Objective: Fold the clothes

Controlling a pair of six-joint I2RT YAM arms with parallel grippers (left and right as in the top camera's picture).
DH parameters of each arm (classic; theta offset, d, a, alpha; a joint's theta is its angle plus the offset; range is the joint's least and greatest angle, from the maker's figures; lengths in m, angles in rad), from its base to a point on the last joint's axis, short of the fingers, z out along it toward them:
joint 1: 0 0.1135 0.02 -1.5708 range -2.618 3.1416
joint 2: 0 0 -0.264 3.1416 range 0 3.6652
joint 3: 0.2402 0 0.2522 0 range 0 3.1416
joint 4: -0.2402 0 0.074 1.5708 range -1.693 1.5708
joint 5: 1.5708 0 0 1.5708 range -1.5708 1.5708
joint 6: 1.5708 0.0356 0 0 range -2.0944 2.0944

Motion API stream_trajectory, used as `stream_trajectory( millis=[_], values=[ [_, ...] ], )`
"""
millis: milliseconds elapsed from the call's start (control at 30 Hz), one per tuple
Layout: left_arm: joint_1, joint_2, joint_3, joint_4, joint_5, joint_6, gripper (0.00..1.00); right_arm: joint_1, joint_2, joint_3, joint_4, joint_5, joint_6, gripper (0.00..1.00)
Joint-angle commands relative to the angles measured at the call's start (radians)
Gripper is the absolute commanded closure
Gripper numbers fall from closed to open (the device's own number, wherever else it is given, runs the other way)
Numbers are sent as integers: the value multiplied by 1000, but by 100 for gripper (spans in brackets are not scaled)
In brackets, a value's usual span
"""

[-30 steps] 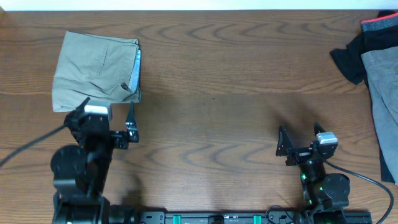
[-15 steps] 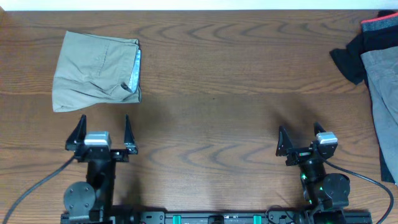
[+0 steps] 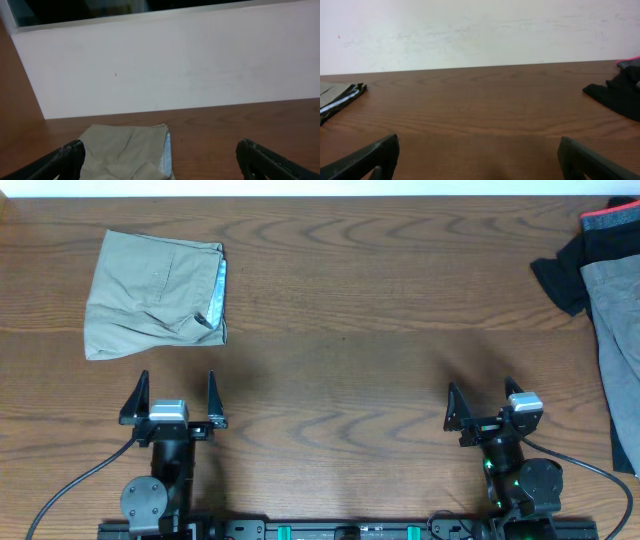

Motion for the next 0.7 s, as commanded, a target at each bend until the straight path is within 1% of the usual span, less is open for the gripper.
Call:
stream_trajectory(
  millis=[0, 300, 467, 533, 667],
  values=[
    [3, -10, -37, 16, -7, 16, 2, -7, -6, -4, 0, -7, -1, 1],
    [3, -10, -79, 16, -8, 17, 2, -7, -6, -4, 0, -7, -1, 1],
    [3, -10, -135, 26, -8, 17, 2, -7, -6, -4, 0, -7, -1, 1],
    [1, -10, -138, -5, -8, 16, 2, -7, -6, -4, 0, -7, -1, 1],
    [-3, -10, -138, -11, -8, 17, 2, -6, -6, -4, 0, -7, -1, 1]
  ],
)
